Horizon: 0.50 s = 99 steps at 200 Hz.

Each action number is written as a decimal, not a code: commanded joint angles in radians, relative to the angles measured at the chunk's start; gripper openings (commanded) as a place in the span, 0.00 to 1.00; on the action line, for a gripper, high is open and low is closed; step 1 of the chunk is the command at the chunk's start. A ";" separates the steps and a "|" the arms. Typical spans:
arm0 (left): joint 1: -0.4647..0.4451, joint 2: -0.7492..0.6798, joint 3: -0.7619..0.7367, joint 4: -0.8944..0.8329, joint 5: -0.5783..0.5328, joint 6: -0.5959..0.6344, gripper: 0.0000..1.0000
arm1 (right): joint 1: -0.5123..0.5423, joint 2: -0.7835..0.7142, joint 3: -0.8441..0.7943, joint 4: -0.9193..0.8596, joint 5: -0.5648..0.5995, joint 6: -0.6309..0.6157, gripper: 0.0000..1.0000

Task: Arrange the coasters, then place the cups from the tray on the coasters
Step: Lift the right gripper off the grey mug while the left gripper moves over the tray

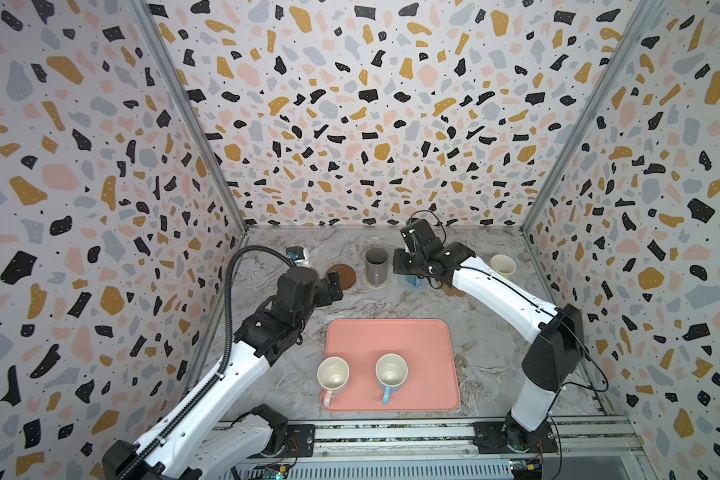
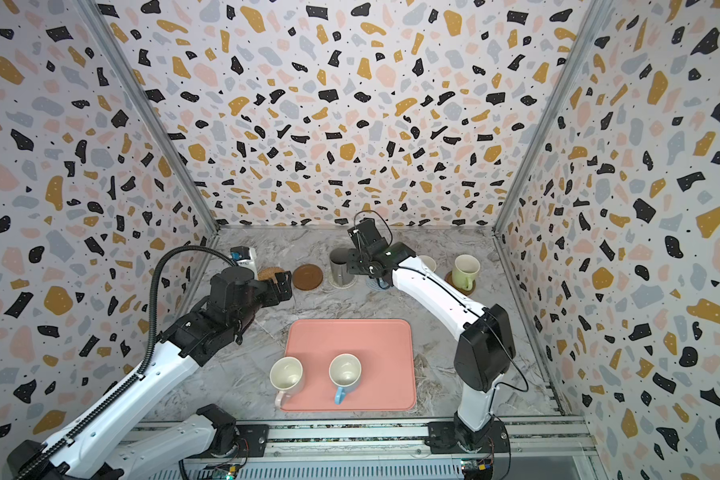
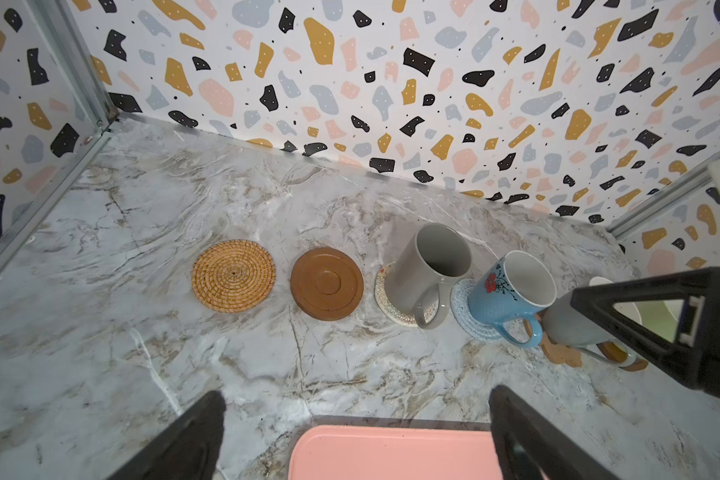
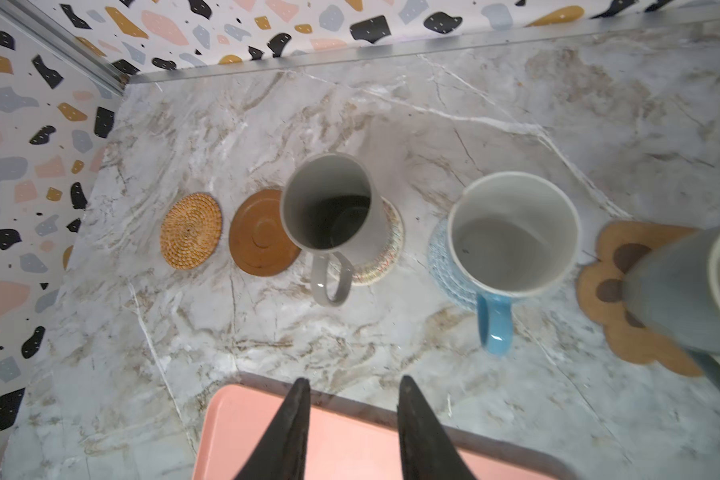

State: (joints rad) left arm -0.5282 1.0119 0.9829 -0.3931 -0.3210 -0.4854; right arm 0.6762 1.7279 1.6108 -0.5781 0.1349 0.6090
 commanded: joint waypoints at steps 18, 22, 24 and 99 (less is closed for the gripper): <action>-0.050 0.108 0.213 -0.161 0.030 0.168 1.00 | -0.079 -0.182 -0.206 0.050 -0.013 0.018 0.38; -0.055 0.126 0.237 -0.186 0.030 0.182 1.00 | -0.088 -0.198 -0.229 0.054 -0.016 0.018 0.38; -0.057 0.134 0.250 -0.199 0.031 0.188 1.00 | -0.094 -0.207 -0.240 0.055 -0.020 0.020 0.38; -0.231 0.316 0.455 -0.406 0.098 0.163 0.97 | -0.235 -0.445 -0.483 0.055 -0.036 0.013 0.39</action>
State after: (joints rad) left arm -0.7006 1.3041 1.4036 -0.7025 -0.2546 -0.3157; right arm 0.4644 1.3483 1.1557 -0.5343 0.1116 0.6243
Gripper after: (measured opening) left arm 0.973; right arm 0.390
